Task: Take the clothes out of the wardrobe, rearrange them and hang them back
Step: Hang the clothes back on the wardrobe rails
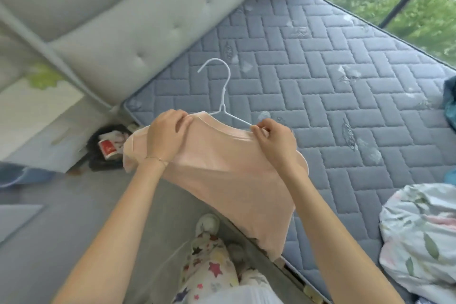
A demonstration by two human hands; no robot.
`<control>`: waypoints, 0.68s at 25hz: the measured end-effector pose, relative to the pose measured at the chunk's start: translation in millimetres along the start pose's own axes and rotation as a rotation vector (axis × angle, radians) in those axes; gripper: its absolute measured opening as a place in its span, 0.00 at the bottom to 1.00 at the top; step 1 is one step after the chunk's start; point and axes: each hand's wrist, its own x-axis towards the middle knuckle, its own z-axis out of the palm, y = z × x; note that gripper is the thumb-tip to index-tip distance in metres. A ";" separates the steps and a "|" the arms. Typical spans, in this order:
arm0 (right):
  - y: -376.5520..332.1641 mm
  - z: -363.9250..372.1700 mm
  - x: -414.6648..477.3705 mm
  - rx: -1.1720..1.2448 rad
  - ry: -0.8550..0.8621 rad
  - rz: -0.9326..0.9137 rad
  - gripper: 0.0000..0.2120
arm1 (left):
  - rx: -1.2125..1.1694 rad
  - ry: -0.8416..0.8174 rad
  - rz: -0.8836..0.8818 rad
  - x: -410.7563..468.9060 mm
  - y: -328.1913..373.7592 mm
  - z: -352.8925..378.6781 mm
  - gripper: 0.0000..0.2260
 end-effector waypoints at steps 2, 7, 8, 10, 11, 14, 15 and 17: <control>-30.4 5.4 -11.9 0.044 -0.108 -0.095 0.09 | 0.036 0.081 -0.048 -34.7 -11.4 -42.8 0.08; -113.2 40.6 -40.0 0.171 -0.391 -0.301 0.10 | 0.025 0.258 -0.184 -112.9 -59.3 -130.3 0.07; -130.8 51.5 -45.3 0.176 -0.426 -0.334 0.10 | 0.021 0.292 -0.210 -125.8 -70.3 -145.8 0.07; -169.6 78.4 -54.8 0.173 -0.491 -0.407 0.10 | 0.024 0.364 -0.282 -153.0 -95.4 -178.7 0.06; -189.1 91.6 -58.5 0.167 -0.522 -0.449 0.09 | 0.028 0.392 -0.324 -165.2 -108.0 -193.4 0.07; -256.2 138.7 -75.0 0.121 -0.628 -0.587 0.08 | 0.046 0.484 -0.439 -203.9 -150.7 -235.6 0.08; -277.7 156.3 -81.5 0.110 -0.653 -0.628 0.08 | 0.051 0.510 -0.472 -216.4 -166.1 -248.2 0.08; -319.6 192.1 -94.8 0.103 -0.698 -0.694 0.04 | 0.059 0.556 -0.531 -239.6 -197.0 -273.9 0.07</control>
